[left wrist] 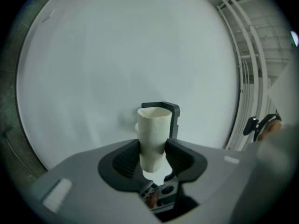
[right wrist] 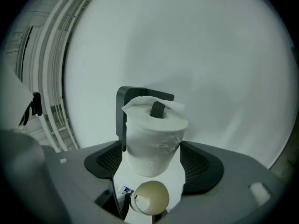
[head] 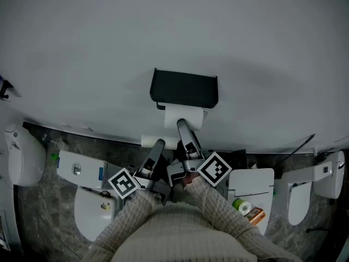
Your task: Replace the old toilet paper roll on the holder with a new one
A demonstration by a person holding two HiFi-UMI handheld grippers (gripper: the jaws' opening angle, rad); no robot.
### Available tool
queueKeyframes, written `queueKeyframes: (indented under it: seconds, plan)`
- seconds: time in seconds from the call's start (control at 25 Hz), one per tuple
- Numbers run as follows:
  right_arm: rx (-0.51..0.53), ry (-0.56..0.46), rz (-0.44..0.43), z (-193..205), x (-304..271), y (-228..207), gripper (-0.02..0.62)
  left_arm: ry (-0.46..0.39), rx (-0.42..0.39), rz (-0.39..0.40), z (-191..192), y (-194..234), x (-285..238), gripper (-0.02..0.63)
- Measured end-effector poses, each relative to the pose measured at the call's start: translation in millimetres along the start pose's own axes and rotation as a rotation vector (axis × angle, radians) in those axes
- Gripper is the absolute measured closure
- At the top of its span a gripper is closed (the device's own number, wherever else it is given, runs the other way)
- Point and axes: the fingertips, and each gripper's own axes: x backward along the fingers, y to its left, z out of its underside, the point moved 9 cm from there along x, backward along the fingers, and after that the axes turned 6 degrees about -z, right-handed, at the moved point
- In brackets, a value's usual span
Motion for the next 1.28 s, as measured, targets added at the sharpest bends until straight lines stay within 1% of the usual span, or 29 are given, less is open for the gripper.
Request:
queueKeyframes:
  seconds: [0.28, 0.36, 0.48, 0.68, 0.76, 0.88, 0.96, 1.12, 1.28]
  plan:
    - [0.084, 0.097, -0.006, -2, 18, 7, 0.236, 0.003, -0.005, 0.004, 2, -1, -2, 0.439]
    - [0.12, 0.117, 0.0, -3, 24, 7, 0.265, 0.004, -0.006, 0.006, 3, 0, -3, 0.439]
    - [0.193, 0.152, -0.019, -4, 32, 9, 0.316, 0.008, -0.01, 0.006, 5, 1, -4, 0.439]
    - [0.391, 0.24, -0.003, -7, 45, 15, 0.456, 0.023, -0.008, 0.0, 10, 1, -4, 0.439]
    - [0.472, 0.272, -0.001, -8, 50, 19, 0.503, 0.026, -0.008, -0.004, 12, 1, -3, 0.439]
    - [0.592, 0.31, -0.002, -9, 56, 26, 0.524, 0.029, -0.003, -0.009, 16, 3, -1, 0.439]
    - [0.654, 0.333, 0.003, -9, 59, 29, 0.546, 0.033, 0.0, -0.012, 18, 3, 0, 0.439]
    - [0.712, 0.352, 0.017, -10, 63, 31, 0.598, 0.039, -0.004, -0.013, 20, 3, 0, 0.439]
    - [0.759, 0.376, 0.041, -12, 65, 31, 0.598, 0.039, -0.002, -0.013, 21, 4, 0, 0.439]
